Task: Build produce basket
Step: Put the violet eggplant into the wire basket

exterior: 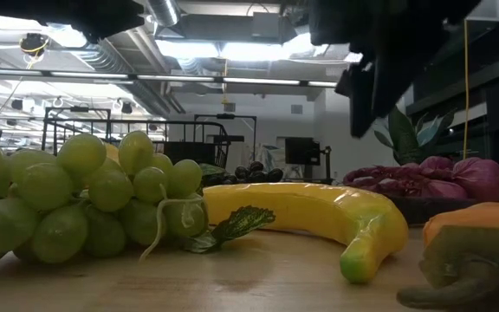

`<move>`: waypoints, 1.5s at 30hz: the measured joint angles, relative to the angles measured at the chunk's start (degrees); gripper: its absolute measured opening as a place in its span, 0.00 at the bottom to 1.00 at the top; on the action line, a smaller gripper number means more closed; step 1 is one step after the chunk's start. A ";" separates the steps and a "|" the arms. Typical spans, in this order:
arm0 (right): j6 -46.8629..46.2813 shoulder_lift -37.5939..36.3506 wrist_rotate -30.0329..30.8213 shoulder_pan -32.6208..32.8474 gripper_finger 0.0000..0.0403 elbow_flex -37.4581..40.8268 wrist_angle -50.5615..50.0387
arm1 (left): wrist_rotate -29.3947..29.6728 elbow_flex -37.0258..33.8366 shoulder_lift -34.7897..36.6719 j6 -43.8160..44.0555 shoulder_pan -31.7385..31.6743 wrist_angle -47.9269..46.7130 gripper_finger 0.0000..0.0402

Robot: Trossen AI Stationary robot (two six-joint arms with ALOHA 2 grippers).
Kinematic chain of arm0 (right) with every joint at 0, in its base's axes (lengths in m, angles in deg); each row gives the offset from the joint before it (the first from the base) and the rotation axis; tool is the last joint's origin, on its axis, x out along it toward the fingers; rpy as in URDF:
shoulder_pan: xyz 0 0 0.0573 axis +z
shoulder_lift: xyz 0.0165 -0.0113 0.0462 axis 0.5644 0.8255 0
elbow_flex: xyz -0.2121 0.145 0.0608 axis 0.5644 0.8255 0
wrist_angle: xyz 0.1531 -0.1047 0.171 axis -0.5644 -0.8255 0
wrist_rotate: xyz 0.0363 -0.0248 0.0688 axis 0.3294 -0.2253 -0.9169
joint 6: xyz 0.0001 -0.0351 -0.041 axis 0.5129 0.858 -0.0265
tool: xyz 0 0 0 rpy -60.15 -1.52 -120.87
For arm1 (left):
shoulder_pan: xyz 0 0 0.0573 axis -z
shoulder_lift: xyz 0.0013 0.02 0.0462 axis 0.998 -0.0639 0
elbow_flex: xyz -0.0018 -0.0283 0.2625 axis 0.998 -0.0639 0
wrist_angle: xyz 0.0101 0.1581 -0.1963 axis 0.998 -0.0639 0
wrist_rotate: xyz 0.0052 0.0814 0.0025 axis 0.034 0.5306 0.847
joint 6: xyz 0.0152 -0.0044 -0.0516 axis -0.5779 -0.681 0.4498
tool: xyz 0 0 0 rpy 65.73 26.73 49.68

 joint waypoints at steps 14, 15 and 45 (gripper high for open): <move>-3.65 8.90 1.56 1.24 0.64 0.00 -0.02 | 0.00 0.00 0.00 -0.01 0.00 -0.09 0.51; -3.72 9.35 1.47 1.26 0.64 0.00 -0.03 | 0.00 0.00 0.00 -0.01 0.02 -0.09 0.51; -12.29 13.59 2.79 -3.00 0.48 -0.13 -2.36 | 0.00 0.00 0.02 -1.93 0.02 -0.96 0.51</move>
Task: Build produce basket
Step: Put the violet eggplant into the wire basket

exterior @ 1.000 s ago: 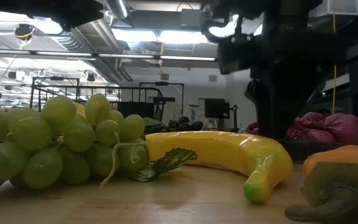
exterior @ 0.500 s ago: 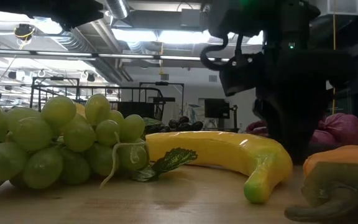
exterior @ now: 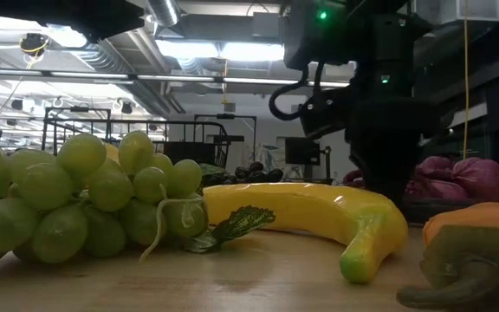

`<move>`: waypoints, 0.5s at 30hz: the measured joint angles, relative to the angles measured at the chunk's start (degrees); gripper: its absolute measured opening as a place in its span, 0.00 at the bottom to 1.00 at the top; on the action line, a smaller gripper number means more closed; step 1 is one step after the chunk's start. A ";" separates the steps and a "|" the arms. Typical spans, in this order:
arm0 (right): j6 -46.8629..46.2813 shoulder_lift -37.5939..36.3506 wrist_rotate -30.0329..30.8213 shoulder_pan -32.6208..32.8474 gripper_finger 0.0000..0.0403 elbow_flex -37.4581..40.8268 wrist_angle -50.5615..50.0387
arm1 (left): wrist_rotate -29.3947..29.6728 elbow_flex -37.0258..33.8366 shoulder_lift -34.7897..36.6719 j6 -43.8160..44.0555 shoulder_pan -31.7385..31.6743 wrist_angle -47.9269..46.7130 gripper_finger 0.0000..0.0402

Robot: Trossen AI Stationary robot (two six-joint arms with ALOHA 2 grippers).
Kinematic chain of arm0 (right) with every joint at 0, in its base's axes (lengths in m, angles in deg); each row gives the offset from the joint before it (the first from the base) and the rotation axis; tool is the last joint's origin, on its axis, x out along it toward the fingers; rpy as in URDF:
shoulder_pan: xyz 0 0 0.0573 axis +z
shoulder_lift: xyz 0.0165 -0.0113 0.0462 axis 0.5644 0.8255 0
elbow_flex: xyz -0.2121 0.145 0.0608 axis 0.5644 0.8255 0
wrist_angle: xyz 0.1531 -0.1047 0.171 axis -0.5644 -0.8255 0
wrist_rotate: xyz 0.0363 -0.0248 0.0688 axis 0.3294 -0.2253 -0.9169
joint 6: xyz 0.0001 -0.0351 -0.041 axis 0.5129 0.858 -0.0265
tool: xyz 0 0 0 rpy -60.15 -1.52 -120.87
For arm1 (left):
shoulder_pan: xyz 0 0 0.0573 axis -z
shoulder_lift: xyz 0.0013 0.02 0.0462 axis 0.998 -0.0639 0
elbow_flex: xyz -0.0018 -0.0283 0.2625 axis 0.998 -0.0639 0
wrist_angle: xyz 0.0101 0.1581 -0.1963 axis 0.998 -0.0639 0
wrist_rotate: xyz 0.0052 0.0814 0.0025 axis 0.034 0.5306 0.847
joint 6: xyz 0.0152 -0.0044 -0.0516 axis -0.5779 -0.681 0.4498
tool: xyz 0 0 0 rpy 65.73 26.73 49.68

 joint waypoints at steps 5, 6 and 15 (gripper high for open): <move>-2.19 -0.04 -0.21 -1.84 0.32 0.00 -0.02 | 0.00 0.00 -0.01 -0.04 0.00 0.00 0.51; -2.76 -0.07 -1.21 -2.31 0.30 0.00 -0.02 | 0.00 0.00 -0.01 -0.04 0.00 0.00 0.51; -8.82 -0.09 -3.90 -5.66 0.30 -4.25 -3.14 | 0.00 0.00 0.00 0.02 0.00 -1.69 0.51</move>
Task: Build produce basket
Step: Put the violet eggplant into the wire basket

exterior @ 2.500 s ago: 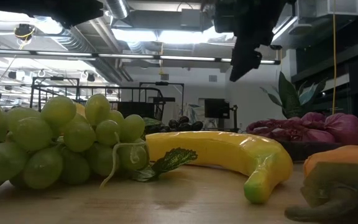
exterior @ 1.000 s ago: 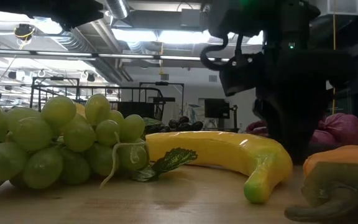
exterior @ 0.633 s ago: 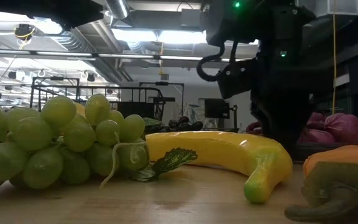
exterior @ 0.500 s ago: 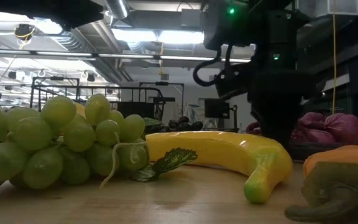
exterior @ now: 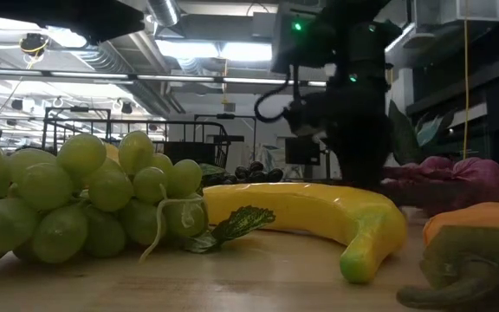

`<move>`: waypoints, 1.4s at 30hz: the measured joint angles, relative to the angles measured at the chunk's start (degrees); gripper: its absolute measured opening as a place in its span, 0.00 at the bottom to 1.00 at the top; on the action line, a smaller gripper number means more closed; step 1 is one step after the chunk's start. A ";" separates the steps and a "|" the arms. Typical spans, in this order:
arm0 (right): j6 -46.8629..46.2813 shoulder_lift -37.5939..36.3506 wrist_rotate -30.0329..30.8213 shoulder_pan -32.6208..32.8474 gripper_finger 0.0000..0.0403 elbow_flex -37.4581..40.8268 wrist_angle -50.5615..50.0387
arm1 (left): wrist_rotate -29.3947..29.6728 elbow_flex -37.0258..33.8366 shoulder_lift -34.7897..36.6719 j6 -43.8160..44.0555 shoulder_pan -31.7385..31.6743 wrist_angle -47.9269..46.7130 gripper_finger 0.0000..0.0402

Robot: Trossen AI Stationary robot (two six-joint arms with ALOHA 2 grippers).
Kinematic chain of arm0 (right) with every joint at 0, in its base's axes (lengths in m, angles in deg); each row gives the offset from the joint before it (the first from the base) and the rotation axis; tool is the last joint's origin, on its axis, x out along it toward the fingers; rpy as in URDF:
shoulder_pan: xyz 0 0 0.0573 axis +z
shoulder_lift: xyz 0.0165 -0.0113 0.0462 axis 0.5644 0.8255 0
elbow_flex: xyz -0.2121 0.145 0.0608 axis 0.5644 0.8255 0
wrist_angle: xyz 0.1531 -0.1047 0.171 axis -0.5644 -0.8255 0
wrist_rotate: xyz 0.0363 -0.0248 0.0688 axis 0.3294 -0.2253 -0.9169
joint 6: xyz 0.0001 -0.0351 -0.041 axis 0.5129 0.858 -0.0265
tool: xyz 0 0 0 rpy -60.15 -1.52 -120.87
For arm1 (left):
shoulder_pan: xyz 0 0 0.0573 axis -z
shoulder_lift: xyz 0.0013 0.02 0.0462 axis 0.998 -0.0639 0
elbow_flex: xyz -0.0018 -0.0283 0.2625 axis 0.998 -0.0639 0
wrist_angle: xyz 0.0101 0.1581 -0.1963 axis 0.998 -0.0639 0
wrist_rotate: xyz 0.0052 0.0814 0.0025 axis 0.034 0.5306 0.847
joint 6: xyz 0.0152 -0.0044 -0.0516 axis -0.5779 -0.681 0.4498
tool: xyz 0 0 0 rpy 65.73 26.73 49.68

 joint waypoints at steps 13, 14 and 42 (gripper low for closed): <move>12.03 0.00 24.23 -5.55 0.29 -16.75 -0.35 | 0.00 -0.01 -0.01 2.35 0.01 -0.25 0.51; 11.94 0.00 27.32 -6.00 0.30 -18.21 -1.05 | 0.00 0.00 0.00 3.52 0.01 -0.25 0.51; 19.93 15.47 3.72 -18.90 0.30 -26.61 58.17 | -0.50 0.00 0.00 12.46 -0.02 -0.38 0.51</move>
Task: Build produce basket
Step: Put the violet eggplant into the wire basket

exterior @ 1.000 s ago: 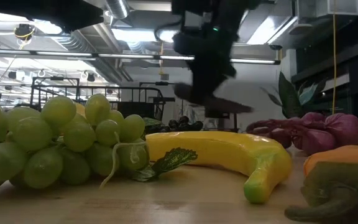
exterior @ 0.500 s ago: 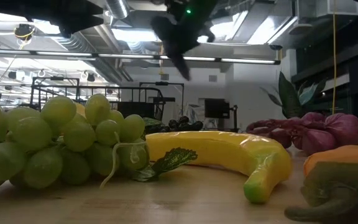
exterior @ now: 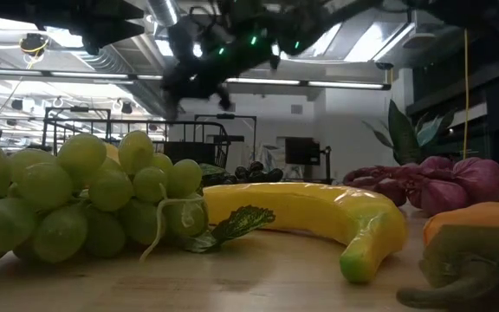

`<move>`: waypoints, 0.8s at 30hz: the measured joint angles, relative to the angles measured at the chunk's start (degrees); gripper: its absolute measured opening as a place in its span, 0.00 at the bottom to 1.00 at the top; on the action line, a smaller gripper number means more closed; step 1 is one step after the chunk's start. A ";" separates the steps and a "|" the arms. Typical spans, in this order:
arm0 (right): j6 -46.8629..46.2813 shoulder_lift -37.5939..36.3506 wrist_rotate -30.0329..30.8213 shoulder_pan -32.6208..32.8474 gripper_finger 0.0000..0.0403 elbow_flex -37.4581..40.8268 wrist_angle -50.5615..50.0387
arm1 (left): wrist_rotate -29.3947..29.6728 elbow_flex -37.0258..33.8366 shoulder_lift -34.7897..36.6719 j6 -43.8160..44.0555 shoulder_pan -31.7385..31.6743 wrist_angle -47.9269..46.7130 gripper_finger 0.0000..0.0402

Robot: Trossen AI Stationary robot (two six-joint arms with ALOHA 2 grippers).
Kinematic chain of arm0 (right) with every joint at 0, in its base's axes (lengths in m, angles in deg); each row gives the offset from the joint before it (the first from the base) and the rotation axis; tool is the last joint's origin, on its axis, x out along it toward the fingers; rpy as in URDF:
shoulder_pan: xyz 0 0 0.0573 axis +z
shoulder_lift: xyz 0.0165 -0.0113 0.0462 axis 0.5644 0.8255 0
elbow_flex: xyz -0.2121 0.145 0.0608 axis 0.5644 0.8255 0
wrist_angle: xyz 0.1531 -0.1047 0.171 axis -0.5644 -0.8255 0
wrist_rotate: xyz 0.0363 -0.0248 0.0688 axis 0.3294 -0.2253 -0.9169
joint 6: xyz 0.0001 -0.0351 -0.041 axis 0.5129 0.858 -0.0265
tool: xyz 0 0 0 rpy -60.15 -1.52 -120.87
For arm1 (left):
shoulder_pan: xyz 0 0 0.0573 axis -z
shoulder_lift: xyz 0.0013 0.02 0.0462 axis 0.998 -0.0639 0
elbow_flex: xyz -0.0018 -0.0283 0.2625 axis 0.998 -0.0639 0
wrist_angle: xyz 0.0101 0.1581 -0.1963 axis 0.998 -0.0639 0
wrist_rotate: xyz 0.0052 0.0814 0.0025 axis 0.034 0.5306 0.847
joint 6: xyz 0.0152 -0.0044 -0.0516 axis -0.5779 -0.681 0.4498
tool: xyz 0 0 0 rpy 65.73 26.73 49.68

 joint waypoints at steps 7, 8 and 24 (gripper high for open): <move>1.47 8.23 -5.71 0.34 0.30 -8.90 -2.44 | -0.03 -0.01 -0.01 0.00 0.01 0.00 0.51; 2.38 9.08 -6.12 0.36 0.30 -10.89 -4.40 | -0.02 0.00 0.00 0.00 0.00 0.02 0.51; 10.03 12.66 -13.10 0.64 0.42 -20.68 -17.96 | -0.08 -0.01 0.00 -0.01 0.01 -0.05 0.51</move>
